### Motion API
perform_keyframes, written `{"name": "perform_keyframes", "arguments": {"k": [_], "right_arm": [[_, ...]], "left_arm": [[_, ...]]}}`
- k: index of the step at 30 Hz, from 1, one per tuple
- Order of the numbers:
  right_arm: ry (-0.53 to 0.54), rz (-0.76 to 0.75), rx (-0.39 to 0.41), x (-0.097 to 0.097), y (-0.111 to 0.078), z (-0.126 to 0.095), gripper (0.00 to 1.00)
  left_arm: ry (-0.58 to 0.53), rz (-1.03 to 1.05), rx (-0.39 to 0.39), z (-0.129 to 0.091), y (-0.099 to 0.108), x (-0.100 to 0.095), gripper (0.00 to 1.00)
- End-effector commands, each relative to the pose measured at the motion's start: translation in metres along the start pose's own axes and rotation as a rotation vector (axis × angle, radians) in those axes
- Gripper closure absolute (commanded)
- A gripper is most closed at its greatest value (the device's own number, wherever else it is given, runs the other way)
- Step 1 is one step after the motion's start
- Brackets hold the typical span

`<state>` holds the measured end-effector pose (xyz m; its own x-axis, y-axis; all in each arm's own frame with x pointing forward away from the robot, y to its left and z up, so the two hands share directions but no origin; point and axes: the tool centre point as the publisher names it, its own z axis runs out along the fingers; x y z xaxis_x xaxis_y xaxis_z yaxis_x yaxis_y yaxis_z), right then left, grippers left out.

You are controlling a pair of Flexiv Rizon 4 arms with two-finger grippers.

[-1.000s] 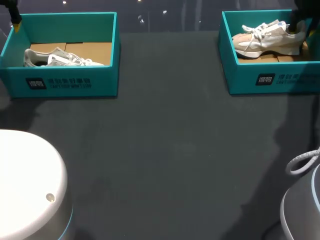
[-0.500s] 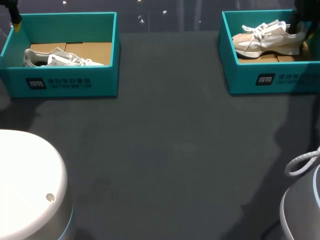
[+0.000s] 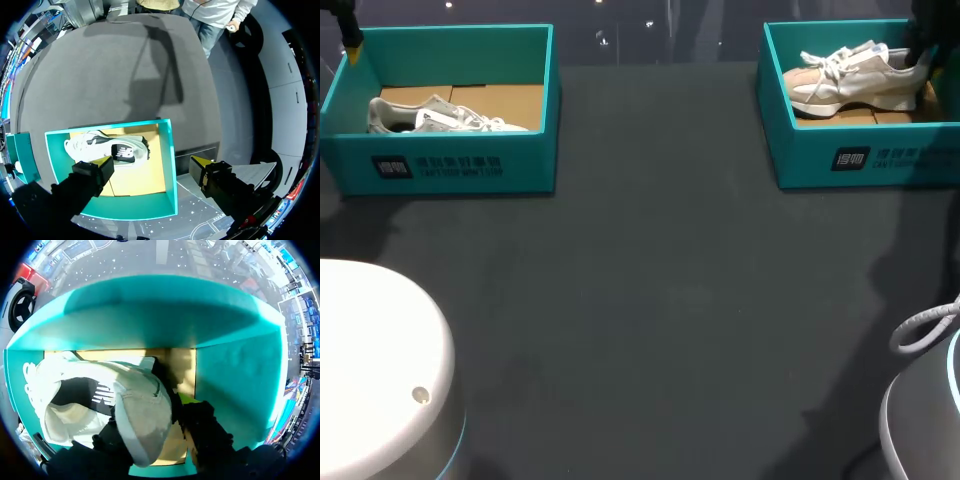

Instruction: Take the shoe out of the shoebox, open the shoe tongue, remove and reinsert the insole, then place the shoe into the shoebox

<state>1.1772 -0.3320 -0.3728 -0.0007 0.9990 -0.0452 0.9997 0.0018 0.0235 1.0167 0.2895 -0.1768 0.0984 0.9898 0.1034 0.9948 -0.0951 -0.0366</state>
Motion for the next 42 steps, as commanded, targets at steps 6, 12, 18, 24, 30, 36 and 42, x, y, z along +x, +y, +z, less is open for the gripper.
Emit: {"name": "perform_keyframes", "arguments": {"k": [6,12,18,24,30,36,42], "right_arm": [[-0.004,0.008,0.163,0.000,0.006,-0.004,1.00],[-0.012,0.013,0.152,-0.002,0.005,-0.012,1.00],[-0.032,0.018,0.136,-0.003,0.005,-0.022,1.00],[-0.061,0.025,0.115,-0.005,0.002,-0.039,1.00],[-0.107,0.040,0.090,-0.009,-0.002,-0.057,1.00],[-0.146,0.047,0.068,-0.014,-0.003,-0.073,1.00],[-0.176,0.051,0.055,-0.017,-0.003,-0.083,1.00]], "left_arm": [[0.001,0.001,0.002,0.000,0.001,0.001,0.00],[0.001,0.001,0.002,0.000,0.001,0.001,0.00],[0.001,0.001,0.002,0.000,0.001,0.001,0.00],[0.001,0.001,0.002,0.000,0.001,0.001,0.00],[0.001,0.001,0.002,0.000,0.001,0.001,0.00],[0.001,0.001,0.002,0.000,0.001,0.001,0.00],[0.001,0.001,0.002,0.000,0.001,0.001,0.00]]}}
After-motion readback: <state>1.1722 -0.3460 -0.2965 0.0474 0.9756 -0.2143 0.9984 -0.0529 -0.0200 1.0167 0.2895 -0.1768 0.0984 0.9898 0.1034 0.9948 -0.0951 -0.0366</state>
